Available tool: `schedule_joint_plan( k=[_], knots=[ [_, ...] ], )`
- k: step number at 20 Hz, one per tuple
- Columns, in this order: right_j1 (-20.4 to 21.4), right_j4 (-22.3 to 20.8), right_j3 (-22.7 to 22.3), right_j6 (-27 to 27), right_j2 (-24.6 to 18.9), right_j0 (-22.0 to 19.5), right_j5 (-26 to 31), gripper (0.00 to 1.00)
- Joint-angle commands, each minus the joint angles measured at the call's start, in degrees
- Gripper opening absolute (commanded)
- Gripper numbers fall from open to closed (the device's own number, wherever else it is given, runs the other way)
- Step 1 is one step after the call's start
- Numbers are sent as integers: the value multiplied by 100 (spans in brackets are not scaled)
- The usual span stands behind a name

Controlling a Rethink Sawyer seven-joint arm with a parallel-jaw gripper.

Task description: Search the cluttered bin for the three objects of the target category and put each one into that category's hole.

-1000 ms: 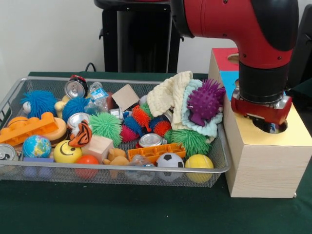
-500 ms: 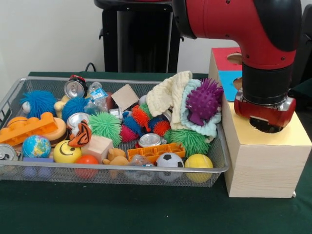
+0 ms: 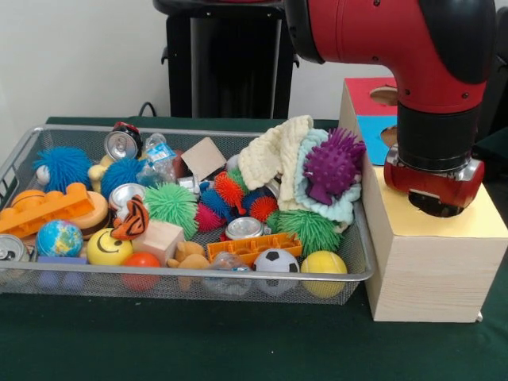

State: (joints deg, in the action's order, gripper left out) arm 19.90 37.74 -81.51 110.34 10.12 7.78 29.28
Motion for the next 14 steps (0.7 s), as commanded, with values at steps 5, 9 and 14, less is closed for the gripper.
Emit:
schedule_joint_plan(
  k=[5,9,14],
  knots=[
    [-1051,-262,-802,1269,44,-211,-523,0],
    [-939,-312,-898,1158,21,-235,-643,0],
    [-671,-314,-1118,1043,-47,-310,-622,0]
  ],
)
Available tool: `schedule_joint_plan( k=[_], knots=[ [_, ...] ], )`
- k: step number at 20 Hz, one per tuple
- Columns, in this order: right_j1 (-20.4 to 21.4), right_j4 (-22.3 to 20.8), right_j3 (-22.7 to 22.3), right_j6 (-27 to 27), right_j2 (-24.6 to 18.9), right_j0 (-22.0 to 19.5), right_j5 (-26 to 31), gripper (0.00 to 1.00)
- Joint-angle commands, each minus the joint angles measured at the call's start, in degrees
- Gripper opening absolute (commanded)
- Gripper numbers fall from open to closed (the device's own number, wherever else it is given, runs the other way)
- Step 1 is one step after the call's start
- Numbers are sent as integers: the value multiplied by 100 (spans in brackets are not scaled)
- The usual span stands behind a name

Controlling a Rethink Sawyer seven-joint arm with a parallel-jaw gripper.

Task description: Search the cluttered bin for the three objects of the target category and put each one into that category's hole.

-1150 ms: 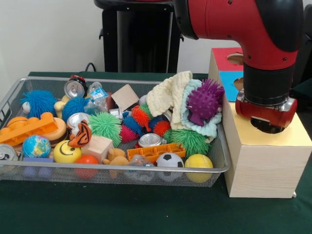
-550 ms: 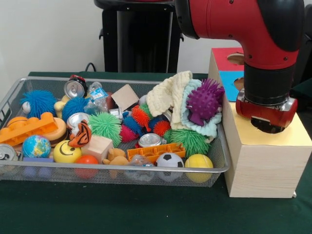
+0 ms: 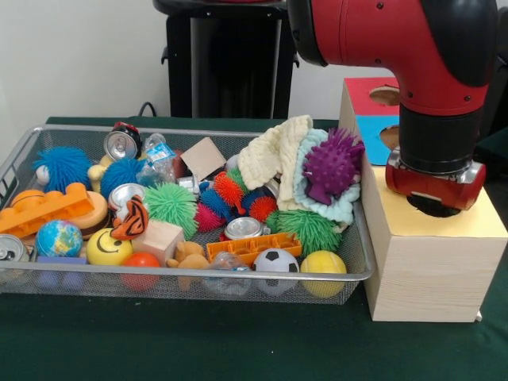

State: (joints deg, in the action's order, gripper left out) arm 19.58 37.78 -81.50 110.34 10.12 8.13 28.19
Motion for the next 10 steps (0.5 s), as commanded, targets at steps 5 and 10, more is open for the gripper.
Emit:
schedule_joint_plan(
  k=[5,10],
  knots=[
    [-238,-284,-1352,952,-86,-424,-355,0],
    [295,-276,-1579,843,-64,-490,43,0]
  ],
)
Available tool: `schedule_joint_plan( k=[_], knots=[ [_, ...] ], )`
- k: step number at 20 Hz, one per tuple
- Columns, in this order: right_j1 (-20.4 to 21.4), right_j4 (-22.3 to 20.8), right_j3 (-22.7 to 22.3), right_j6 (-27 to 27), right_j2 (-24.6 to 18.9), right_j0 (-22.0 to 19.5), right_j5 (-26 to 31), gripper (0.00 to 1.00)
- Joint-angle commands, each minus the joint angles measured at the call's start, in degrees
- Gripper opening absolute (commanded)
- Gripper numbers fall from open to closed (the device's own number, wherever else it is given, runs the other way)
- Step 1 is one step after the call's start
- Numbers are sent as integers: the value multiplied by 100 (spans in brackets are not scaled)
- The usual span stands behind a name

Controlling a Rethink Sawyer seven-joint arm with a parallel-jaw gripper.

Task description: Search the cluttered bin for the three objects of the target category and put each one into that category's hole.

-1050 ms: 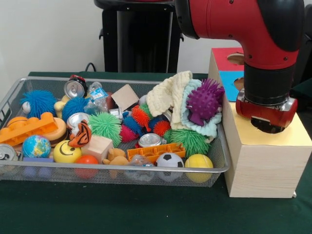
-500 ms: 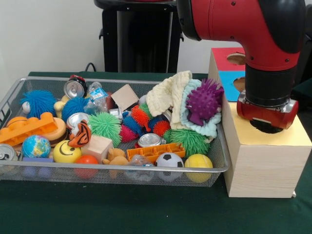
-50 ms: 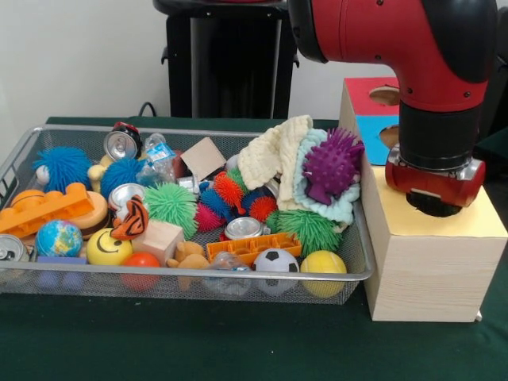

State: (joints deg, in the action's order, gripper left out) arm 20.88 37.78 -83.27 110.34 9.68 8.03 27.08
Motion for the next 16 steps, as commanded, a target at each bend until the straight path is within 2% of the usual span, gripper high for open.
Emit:
schedule_joint_plan(
  k=[1,6,13,14,16],
  knots=[
    [264,-288,-1421,836,18,-478,270,0],
    [586,-322,-1505,803,67,-527,592,0],
    [536,-342,-1545,783,-31,-583,379,0],
    [529,-352,-1532,764,-51,-608,400,100],
    [526,-345,-1536,757,-65,-616,302,100]
  ],
)
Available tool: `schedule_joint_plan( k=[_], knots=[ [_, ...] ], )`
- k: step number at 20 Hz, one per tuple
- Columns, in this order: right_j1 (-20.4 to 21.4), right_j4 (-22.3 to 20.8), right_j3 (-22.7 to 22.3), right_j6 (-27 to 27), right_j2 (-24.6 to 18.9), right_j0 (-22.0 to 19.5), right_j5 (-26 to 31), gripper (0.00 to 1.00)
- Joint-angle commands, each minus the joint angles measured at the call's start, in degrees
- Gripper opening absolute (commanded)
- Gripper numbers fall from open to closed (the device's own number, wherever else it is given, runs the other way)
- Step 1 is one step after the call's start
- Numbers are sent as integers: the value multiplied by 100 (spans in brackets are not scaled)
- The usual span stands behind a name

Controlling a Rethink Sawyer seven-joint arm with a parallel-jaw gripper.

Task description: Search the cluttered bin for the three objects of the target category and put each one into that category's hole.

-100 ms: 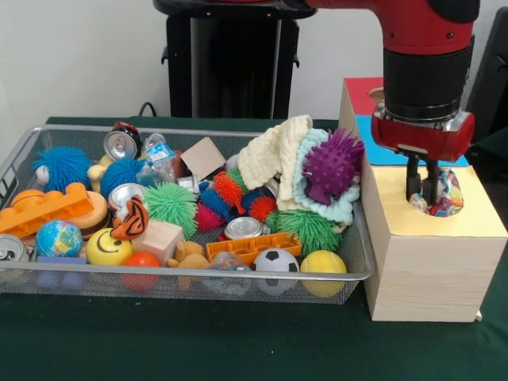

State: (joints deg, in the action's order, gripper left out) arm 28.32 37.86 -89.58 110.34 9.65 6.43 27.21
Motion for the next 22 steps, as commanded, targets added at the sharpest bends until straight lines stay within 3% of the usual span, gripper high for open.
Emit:
schedule_joint_plan(
  k=[1,10,17,22],
  knots=[
    [-219,-348,-908,753,-69,-459,239,100],
    [-207,-403,-885,785,-64,-462,255,100],
    [-2,-475,-894,799,64,-424,598,100],
    [138,-297,-1089,674,-227,-594,404,100]
  ],
)
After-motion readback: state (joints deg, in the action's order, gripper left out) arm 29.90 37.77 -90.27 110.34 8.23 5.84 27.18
